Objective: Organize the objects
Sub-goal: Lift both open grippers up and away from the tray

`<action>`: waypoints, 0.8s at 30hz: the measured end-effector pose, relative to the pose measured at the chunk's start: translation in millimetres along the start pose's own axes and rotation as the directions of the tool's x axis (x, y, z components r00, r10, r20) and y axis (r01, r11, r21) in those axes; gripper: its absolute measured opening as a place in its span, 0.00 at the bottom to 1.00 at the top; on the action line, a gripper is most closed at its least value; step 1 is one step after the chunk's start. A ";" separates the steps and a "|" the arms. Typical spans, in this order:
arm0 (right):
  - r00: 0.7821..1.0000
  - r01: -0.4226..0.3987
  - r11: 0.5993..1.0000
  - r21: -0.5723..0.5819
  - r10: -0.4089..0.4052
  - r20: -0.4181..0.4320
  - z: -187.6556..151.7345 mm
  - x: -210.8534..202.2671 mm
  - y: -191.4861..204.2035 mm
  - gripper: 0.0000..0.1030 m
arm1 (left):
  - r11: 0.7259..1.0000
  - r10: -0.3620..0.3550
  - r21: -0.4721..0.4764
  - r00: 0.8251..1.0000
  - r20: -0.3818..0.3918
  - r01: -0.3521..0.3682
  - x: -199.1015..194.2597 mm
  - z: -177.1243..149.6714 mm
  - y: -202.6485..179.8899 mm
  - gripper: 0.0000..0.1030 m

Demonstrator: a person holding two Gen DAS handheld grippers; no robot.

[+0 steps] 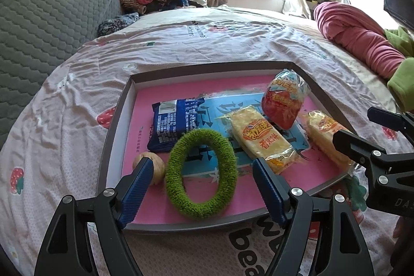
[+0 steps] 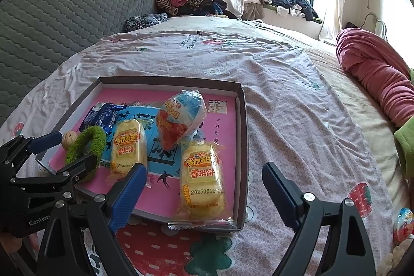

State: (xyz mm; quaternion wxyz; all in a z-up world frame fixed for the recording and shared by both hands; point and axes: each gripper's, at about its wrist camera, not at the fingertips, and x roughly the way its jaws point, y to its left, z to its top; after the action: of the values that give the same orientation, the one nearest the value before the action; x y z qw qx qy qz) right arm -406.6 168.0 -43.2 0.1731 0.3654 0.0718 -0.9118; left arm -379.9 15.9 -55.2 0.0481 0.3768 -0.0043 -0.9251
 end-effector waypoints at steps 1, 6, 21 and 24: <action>1.000 -0.001 1.000 0.001 0.001 0.002 0.3 -0.8 -0.1 0.88 | 1.000 -0.001 0.001 1.000 0.004 0.001 -1.5 0.3 -0.5 0.78; 1.000 -0.005 1.000 0.006 0.005 0.014 1.8 -5.0 -1.1 0.88 | 1.000 0.005 0.005 1.000 0.018 -0.005 -7.6 1.8 -1.8 0.84; 0.998 -0.016 1.000 -0.002 0.016 0.058 7.2 -20.0 3.6 0.97 | 0.999 0.034 -0.006 0.997 0.067 -0.033 -24.1 7.7 2.3 0.87; 0.997 -0.020 1.000 -0.003 0.020 0.072 8.5 -24.2 4.2 0.99 | 0.999 0.046 -0.003 0.996 0.078 -0.046 -27.9 8.9 2.2 0.87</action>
State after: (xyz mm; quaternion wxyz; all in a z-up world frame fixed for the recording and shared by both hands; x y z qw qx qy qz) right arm -394.2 168.2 -20.3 0.1851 0.3329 0.0627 -0.9225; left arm -366.0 16.0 -29.3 0.0692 0.3400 -0.0142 -0.9378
